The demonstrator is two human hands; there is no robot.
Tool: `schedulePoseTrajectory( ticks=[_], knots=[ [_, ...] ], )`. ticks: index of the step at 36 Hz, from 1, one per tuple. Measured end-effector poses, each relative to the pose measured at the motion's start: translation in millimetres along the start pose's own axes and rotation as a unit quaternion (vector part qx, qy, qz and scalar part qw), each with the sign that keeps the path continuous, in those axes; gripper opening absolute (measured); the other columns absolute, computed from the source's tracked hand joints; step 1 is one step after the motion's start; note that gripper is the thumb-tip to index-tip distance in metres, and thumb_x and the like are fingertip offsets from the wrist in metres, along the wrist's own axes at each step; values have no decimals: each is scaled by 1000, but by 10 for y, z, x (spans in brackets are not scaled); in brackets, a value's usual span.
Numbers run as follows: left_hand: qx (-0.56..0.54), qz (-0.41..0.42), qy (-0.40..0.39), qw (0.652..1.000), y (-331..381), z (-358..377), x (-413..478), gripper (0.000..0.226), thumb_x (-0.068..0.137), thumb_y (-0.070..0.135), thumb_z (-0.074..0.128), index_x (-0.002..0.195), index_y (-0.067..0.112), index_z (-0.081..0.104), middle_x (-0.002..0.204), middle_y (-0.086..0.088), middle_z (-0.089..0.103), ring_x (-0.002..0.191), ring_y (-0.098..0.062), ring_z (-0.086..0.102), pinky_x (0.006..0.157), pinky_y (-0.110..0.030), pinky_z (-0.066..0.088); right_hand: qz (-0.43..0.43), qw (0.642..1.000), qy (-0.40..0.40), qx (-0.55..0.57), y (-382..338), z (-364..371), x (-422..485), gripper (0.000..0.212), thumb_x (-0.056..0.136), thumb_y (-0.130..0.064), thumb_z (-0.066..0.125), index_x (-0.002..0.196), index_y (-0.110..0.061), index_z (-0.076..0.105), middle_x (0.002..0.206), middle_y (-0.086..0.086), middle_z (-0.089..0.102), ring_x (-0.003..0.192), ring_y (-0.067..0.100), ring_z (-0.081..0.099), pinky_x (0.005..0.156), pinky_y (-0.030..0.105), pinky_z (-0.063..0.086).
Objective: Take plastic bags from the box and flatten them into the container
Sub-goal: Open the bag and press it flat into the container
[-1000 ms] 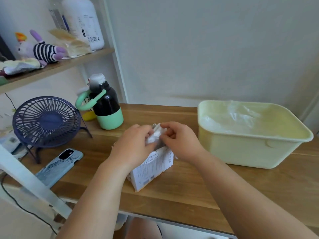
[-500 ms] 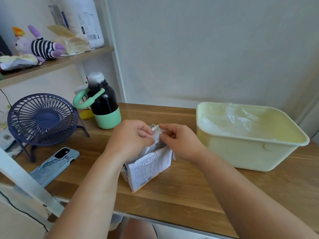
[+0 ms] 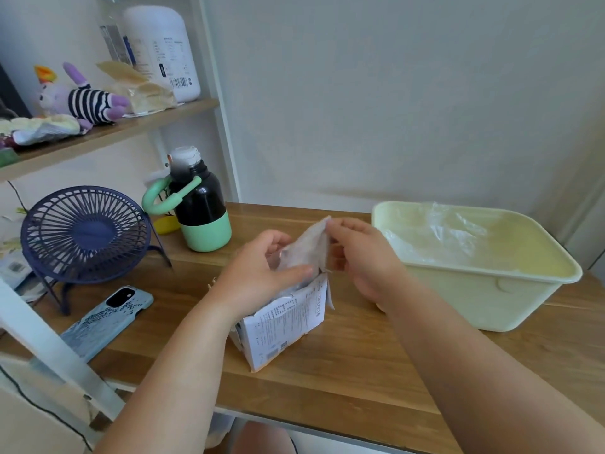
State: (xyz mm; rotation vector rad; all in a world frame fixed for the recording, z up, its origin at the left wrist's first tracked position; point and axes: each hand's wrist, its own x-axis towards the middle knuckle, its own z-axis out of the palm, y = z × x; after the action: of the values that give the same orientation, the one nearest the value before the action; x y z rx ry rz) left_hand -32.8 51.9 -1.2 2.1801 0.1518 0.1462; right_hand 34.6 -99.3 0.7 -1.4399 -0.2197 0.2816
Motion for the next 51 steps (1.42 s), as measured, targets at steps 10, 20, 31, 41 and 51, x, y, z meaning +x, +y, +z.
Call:
schedulePoseTrajectory(
  ticks=[10,20,31,41,51],
  knots=[
    [27,33,62,997,86,28,12,57,79,35,76,129,31,49,117,20,55,103,1,57,87,-26,47,-75,982,170,33,-430,-253,-67,19,95,-21,47,78,-13,51,82,11,49,66,24,45,54,31,38],
    [-254,77,26,964,582,331,57,13,86,21,69,99,25,65,83,17,73,81,3,68,75,-18,49,70,992,35,100,-494,-493,-361,26,97,-22,50,78,-10,62,68,6,60,58,18,58,44,25,45],
    [-479,-8,-20,878,876,724,226,24,90,-3,58,75,14,49,67,0,56,65,-13,58,63,-25,52,43,998,24,27,-505,-882,-537,66,75,-19,79,131,-15,44,105,7,62,94,21,62,81,38,55],
    [-405,-17,-13,914,953,893,436,93,48,40,88,129,15,51,120,-6,65,109,-22,64,84,-41,55,36,992,100,66,-654,-1207,-502,17,86,13,52,89,-3,58,71,11,54,45,15,49,55,25,55],
    [-356,-89,76,927,987,989,732,12,83,19,71,77,12,64,68,-3,59,59,-13,53,50,-23,42,17,958,237,161,-716,-1602,-232,26,80,13,62,82,-11,52,64,6,48,43,11,46,45,19,45]
  ],
)
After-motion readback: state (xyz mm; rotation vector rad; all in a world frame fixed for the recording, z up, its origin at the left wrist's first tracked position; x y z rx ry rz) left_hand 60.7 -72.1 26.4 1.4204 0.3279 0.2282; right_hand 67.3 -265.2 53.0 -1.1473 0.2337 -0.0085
